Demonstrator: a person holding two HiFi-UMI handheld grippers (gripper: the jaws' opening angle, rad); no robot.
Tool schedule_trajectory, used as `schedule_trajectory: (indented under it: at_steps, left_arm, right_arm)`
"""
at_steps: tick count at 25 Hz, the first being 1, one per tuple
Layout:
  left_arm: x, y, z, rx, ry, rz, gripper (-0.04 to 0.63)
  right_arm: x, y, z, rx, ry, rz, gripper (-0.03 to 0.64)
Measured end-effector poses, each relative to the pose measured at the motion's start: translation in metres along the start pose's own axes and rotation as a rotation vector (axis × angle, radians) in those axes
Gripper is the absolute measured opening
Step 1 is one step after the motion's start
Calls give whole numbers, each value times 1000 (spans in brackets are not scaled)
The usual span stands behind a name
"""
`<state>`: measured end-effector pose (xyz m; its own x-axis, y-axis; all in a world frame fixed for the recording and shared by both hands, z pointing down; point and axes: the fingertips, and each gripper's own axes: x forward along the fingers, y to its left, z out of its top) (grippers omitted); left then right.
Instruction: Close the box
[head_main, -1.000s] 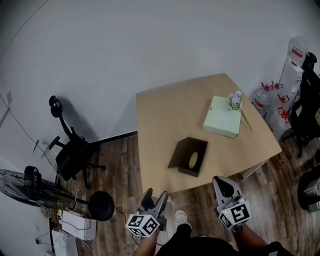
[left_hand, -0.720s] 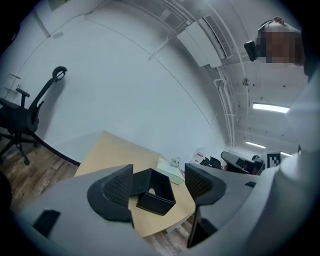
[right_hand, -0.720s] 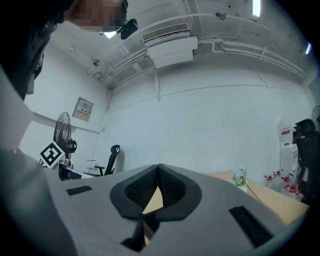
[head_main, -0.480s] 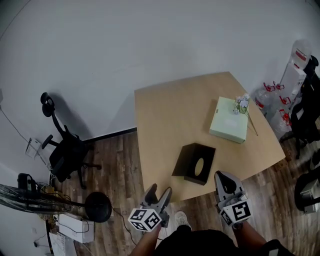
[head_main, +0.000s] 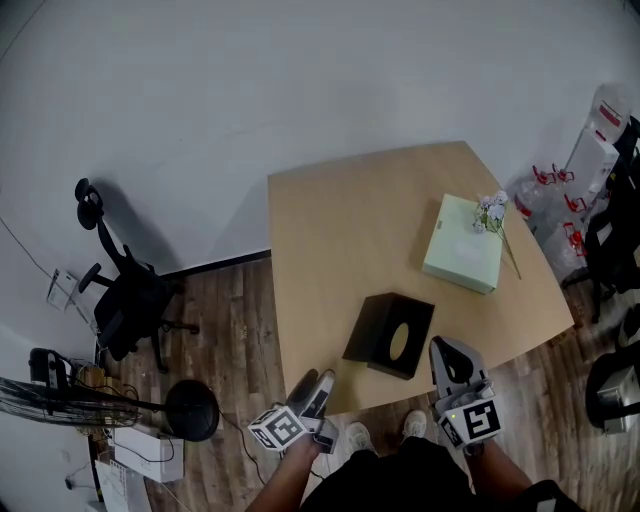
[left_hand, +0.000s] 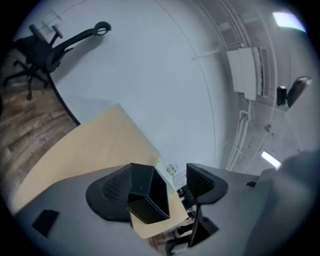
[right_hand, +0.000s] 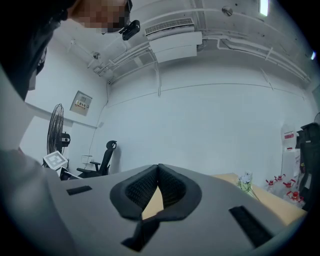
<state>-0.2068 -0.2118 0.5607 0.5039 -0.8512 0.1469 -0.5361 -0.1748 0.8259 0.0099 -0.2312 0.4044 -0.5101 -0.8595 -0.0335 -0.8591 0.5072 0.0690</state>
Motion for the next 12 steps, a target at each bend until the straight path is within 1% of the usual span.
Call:
schedule_trajectory:
  at_steps: [1, 2, 3, 4, 6, 10, 12]
  left_arm:
    - [3, 5, -3, -76, -9, 7, 344]
    - [8, 6, -7, -186, -31, -10, 345]
    - [13, 5, -10, -309, -62, -43, 345]
    - [18, 6, -12, -404, -91, -71, 345]
    - [22, 18, -15, -513, -130, -77, 354]
    - [29, 48, -31, -730, -188, -25, 359]
    - [35, 59, -39, -797, -208, -2, 360]
  right_arm:
    - [3, -3, 0, 0, 1, 5, 12]
    - [5, -7, 0, -2, 2, 10, 12]
    - [7, -10, -1, -3, 4, 16, 12]
    - [9, -13, -3, -1, 9, 23, 12]
    - [11, -18, -8, 4, 20, 37, 12]
    - [14, -27, -16, 8, 46, 58, 12]
    - [15, -32, -21, 11, 57, 65, 12]
